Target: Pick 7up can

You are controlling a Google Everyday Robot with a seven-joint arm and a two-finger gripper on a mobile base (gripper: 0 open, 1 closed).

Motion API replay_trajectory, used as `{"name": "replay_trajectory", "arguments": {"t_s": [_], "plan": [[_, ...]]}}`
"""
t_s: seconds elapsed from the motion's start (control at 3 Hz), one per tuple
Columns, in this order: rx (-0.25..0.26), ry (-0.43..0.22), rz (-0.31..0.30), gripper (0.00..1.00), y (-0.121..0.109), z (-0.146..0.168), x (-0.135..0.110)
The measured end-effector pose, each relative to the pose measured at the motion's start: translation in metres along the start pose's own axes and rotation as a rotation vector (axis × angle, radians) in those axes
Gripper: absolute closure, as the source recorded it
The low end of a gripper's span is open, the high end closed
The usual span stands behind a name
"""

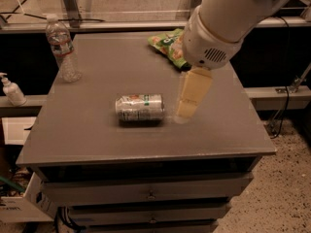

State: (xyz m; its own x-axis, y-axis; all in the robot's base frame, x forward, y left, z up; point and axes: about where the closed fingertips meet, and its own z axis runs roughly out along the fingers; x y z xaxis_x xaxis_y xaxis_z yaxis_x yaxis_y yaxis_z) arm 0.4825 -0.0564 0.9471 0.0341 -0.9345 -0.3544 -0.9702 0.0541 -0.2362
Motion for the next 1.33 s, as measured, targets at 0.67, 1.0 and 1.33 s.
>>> {"name": "replay_trajectory", "arguments": {"t_s": [0.67, 1.0, 1.33], "plan": [[-0.093, 0.01, -0.013, 0.0, 0.015, 0.066, -0.048], [-0.13, 0.002, -0.018, 0.0, 0.013, 0.096, -0.062], [-0.155, -0.025, -0.027, 0.0, 0.009, 0.117, -0.066]]}}
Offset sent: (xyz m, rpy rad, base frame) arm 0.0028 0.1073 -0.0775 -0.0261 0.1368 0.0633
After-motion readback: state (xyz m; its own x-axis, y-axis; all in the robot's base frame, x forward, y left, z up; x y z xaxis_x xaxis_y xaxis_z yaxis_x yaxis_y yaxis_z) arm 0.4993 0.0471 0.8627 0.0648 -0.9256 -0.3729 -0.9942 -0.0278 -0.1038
